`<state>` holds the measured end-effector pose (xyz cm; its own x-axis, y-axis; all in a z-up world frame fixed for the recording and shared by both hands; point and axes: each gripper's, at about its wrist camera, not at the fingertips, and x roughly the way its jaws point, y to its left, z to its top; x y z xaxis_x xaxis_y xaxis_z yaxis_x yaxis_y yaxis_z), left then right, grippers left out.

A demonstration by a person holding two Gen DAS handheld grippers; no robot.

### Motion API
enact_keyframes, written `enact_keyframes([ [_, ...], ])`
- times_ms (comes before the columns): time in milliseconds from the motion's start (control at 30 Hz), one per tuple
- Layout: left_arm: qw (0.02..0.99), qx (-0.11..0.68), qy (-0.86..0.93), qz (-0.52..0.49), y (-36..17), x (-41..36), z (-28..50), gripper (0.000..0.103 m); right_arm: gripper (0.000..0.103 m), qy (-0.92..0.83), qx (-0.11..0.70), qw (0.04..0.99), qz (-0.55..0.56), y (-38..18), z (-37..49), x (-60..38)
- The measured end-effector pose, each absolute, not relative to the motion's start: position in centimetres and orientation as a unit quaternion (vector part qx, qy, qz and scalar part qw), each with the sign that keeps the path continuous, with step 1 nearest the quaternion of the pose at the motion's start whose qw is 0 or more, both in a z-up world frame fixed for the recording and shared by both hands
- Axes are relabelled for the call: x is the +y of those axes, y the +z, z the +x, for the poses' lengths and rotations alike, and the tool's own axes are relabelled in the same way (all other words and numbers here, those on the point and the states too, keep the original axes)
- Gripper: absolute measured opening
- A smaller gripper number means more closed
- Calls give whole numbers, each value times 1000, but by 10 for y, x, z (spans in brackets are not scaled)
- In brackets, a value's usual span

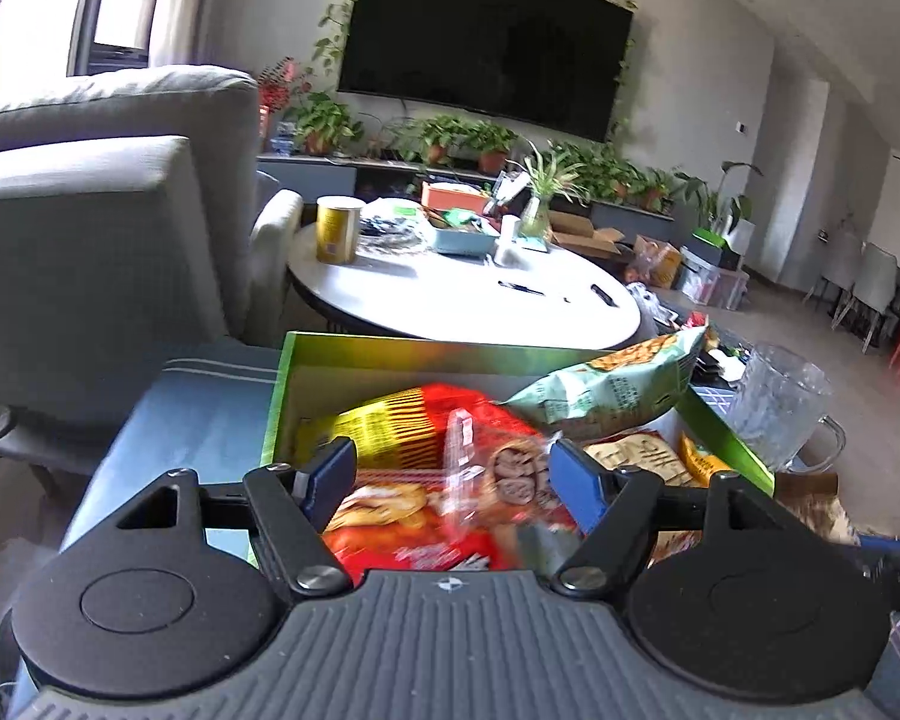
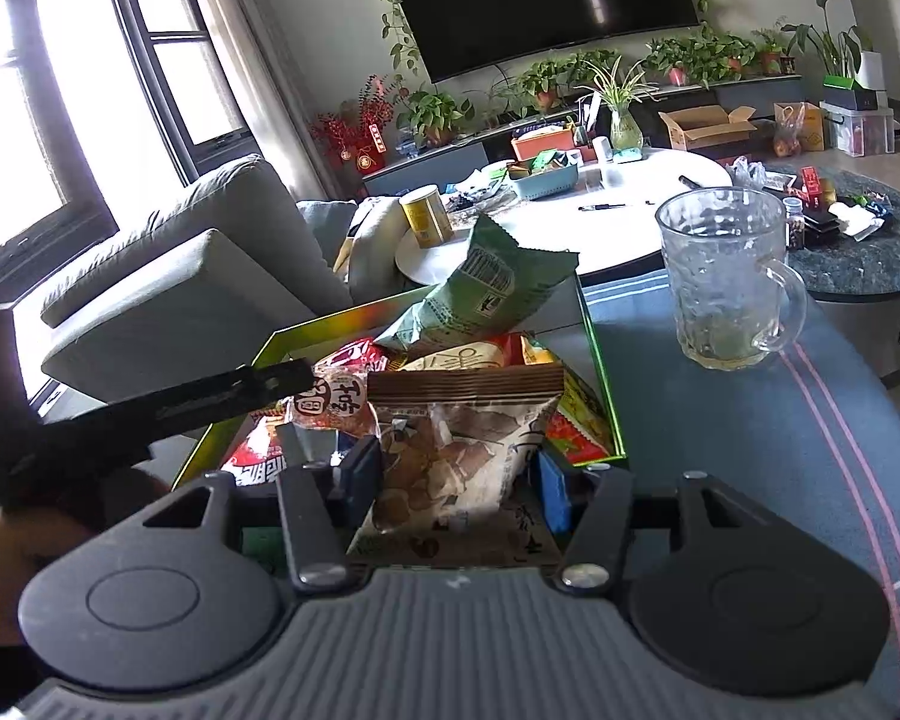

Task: Organize snacks
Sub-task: 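Carry both packs over the green box and open both grippers to drop them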

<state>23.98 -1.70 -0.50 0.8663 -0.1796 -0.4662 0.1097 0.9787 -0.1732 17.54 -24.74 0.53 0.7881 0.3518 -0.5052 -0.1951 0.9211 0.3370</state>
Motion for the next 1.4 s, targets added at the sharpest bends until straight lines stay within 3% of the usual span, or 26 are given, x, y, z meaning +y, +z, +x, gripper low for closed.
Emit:
enact_keyframes([
  [400, 967, 237, -86, -45, -15, -6, 191, 72, 78, 147, 289, 940, 106, 16, 183, -224],
  [933, 966, 232, -103, -48, -21, 1, 182, 72, 78, 108, 273, 953, 77, 11, 228, -216],
  [1400, 962, 236, -135, -30, -16, -24, 161, 73, 79, 83, 258, 958, 91, 22, 185, -252],
])
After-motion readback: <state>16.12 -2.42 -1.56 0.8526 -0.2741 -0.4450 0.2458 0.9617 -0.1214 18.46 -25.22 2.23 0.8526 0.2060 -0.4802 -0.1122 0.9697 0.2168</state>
